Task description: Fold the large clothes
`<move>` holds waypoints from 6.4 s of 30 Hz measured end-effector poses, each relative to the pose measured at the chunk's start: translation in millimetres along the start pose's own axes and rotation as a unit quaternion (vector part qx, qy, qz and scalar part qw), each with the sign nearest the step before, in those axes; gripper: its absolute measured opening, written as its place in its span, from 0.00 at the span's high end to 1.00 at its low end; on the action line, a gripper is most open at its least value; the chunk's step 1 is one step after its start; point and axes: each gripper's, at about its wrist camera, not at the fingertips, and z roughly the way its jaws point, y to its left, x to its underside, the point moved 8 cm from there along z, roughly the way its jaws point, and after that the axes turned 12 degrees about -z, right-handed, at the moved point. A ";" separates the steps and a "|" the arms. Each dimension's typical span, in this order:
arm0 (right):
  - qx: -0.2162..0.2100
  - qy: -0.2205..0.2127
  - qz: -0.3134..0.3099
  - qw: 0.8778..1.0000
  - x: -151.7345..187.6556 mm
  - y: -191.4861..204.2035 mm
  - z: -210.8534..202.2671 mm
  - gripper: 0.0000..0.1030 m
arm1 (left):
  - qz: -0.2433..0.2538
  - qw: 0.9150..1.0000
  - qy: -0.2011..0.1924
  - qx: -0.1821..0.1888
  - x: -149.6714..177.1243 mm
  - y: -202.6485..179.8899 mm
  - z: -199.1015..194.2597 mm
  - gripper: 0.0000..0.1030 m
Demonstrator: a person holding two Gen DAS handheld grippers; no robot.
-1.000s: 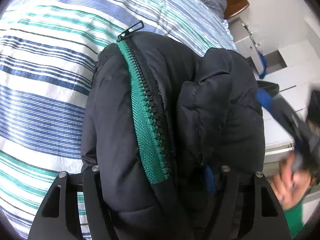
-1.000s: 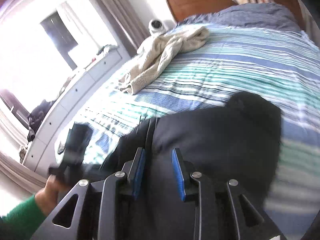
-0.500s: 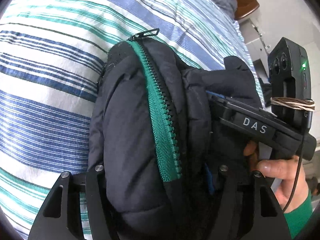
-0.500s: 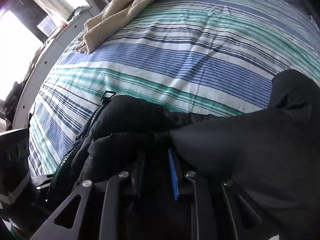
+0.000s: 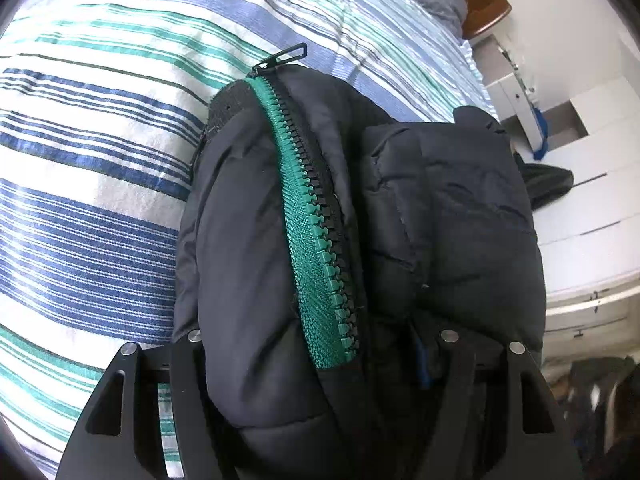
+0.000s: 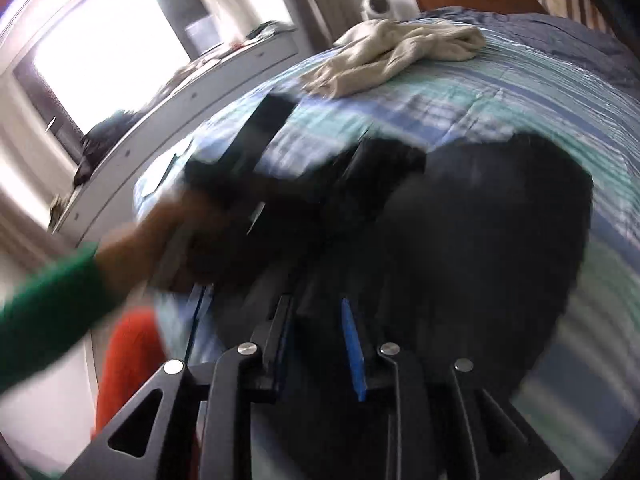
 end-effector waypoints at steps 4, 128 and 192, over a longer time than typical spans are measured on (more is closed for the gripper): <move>0.058 0.007 0.022 0.998 42.4 -4.2 -4.1 0.77 | 0.004 1.000 -0.005 -0.004 5.6 -1.7 -1.1 0.32; -0.127 -0.114 0.310 0.935 38.5 -298.9 54.9 0.06 | 0.018 0.994 -0.002 0.112 -53.5 -157.1 101.9 0.30; 0.394 -0.091 0.156 0.901 92.7 -68.0 -213.1 0.00 | 0.150 0.918 -0.308 -0.200 201.0 -208.3 -110.6 0.00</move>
